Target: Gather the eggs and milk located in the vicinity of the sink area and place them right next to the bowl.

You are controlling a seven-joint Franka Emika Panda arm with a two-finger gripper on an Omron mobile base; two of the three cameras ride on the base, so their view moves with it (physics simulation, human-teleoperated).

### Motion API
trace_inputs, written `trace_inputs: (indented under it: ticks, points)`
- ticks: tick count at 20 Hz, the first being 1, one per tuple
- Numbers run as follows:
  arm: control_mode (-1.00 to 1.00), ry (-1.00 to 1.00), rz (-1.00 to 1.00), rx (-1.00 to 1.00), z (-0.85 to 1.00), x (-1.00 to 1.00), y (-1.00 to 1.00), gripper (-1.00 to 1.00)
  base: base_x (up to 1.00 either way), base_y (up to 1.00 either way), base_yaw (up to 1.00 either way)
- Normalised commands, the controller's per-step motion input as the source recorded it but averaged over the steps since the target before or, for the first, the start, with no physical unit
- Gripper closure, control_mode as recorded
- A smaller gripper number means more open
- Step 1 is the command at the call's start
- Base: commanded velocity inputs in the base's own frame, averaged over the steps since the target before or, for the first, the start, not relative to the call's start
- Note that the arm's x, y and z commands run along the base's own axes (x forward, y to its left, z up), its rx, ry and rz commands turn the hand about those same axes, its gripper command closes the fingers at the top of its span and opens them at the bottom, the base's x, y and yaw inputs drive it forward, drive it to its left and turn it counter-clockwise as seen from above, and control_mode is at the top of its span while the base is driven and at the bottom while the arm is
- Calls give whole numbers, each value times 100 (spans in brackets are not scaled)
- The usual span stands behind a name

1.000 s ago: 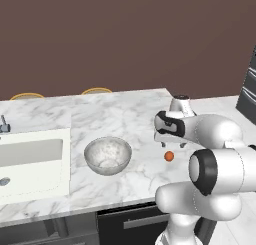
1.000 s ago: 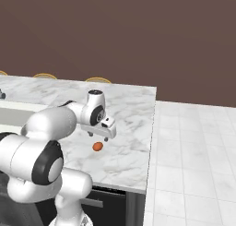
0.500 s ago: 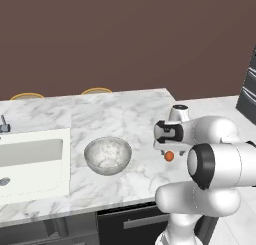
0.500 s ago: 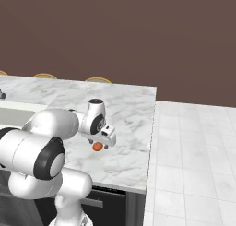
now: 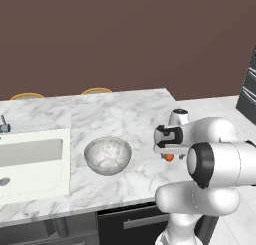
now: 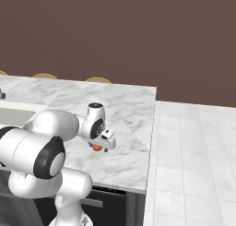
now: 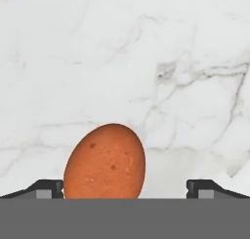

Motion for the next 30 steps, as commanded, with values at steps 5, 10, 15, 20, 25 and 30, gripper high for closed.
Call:
trace_inputs:
  ticks: [5,10,15,20,25,30]
  points:
    - [-100,0,0,0,-5,7,0,-100,0,0,0]
    - [-100,0,0,0,-2,2,3,-100,0,0,0]
    - [-100,0,0,0,-2,0,15,-100,0,0,0]
    - [-100,0,0,0,-1,0,0,-100,0,0,0]
    - [-100,0,0,0,0,0,0,-100,0,0,0]
    - [-100,0,0,0,0,0,0,-100,0,0,0]
